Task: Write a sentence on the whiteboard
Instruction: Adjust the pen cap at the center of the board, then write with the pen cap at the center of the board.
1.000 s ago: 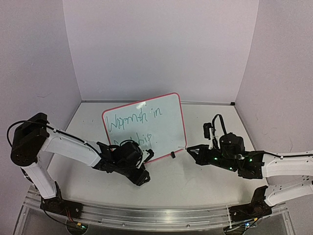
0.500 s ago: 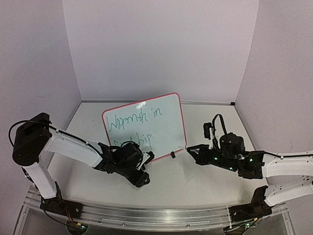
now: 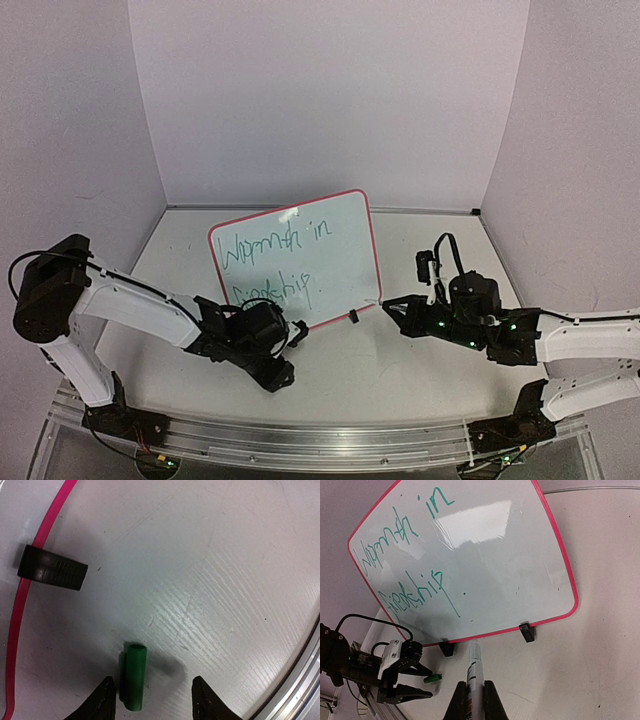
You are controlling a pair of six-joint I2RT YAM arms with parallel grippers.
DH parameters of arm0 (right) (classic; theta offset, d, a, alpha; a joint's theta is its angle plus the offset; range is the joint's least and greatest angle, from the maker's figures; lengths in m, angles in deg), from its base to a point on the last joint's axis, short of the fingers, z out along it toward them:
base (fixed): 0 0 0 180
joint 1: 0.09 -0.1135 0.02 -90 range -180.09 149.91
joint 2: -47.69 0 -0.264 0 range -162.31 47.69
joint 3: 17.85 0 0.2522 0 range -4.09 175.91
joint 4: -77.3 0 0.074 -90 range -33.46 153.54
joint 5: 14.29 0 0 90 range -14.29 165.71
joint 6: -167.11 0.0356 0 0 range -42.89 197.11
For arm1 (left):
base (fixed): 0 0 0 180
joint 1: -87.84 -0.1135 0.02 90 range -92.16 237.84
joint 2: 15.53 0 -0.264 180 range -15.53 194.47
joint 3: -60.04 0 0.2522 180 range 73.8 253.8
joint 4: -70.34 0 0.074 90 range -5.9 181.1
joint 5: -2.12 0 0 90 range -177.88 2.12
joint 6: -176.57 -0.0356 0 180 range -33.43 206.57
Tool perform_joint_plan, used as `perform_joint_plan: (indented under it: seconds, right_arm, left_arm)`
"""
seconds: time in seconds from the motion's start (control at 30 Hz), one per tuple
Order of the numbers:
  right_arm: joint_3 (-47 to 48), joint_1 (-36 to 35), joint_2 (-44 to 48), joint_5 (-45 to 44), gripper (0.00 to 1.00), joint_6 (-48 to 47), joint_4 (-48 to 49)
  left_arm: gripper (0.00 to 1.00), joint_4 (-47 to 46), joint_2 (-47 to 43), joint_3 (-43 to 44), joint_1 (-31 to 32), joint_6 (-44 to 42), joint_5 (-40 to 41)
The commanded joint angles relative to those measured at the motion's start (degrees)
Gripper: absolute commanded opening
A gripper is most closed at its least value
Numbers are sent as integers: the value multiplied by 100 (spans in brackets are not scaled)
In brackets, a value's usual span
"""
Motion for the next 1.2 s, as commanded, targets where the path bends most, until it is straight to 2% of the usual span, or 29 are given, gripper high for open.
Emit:
perform_joint_plan:
  seconds: [0.0,0.3,0.63,0.7,0.77,0.87,1.07,1.17]
  right_arm:
    - [-3,-39,6,-102,0,24,74]
    - [18,-38,-36,-93,0,7,74]
    - [-5,-34,131,-164,0,82,-21]
    - [24,18,239,-42,0,-5,-103]
    - [48,227,344,415,0,-114,-147]
    - [38,734,407,1542,0,-222,-146]
    - [261,1306,180,3470,0,-516,-125]
    - [398,1553,-20,4358,0,-645,-100]
  left_arm:
    - [46,531,-192,-93,53,78,355]
    - [32,613,15,70,100,-12,536]
    - [2,501,60,-2,121,-35,313]
    - [0,388,-62,-108,121,-16,208]
    - [0,342,-196,-130,121,-49,90]
    - [0,424,-390,20,114,-271,-166]
    - [0,1179,-749,819,-32,-1121,-763]
    - [0,1574,-915,1309,-348,-1526,-1251]
